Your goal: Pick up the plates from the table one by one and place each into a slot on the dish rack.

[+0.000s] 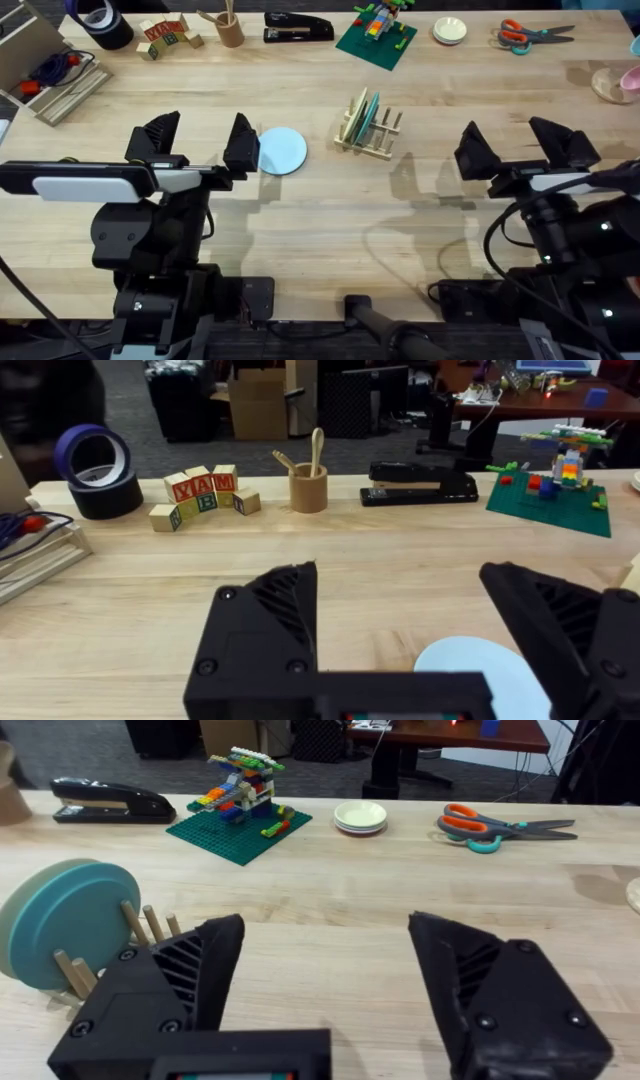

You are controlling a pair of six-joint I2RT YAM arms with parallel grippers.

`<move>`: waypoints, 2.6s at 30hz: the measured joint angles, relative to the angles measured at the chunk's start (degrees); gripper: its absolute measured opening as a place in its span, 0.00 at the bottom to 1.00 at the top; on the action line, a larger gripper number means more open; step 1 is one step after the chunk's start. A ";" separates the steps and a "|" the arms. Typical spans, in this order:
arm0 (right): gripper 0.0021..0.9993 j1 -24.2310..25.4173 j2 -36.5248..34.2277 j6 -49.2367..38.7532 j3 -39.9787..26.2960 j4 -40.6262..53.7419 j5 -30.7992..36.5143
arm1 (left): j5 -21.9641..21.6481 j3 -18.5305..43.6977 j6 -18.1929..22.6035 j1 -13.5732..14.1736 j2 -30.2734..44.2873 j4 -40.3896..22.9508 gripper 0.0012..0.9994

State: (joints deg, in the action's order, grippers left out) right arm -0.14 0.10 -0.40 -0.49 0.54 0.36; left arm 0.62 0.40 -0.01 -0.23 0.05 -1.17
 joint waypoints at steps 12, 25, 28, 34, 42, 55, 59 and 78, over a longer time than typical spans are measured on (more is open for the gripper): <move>0.99 0.00 0.00 0.00 0.00 0.13 0.00 | 0.00 0.00 0.02 0.00 0.00 -0.07 1.00; 1.00 0.00 -0.06 -0.46 0.11 -3.45 0.02 | -0.02 0.01 0.07 -0.01 0.00 3.12 1.00; 0.99 0.00 -0.09 -1.78 0.11 -7.99 0.02 | -0.31 0.17 0.11 -0.02 0.00 3.40 1.00; 1.00 0.00 -0.11 -2.89 -1.36 -6.67 -0.02 | -0.48 6.20 0.17 -0.02 0.00 -2.73 0.99; 0.99 0.00 -0.69 -3.04 -18.68 12.64 -0.02 | -0.48 25.61 -1.98 -0.02 1.22 -23.35 0.99; 0.99 0.00 -23.55 -2.98 -52.91 34.53 -0.02 | 0.20 66.80 -2.60 -0.02 25.44 -49.52 0.99; 0.99 0.00 -31.38 -2.98 -63.24 43.47 -0.02 | 0.91 79.37 -2.60 -0.02 33.97 -59.89 0.99; 0.99 0.00 -57.16 -2.99 -97.74 75.12 -0.04 | 1.73 119.86 -2.62 -0.02 64.80 -91.06 0.99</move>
State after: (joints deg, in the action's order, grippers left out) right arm -0.14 -57.06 -3.40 -98.23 75.66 0.32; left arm 2.35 120.27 -2.63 -0.25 64.86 -92.23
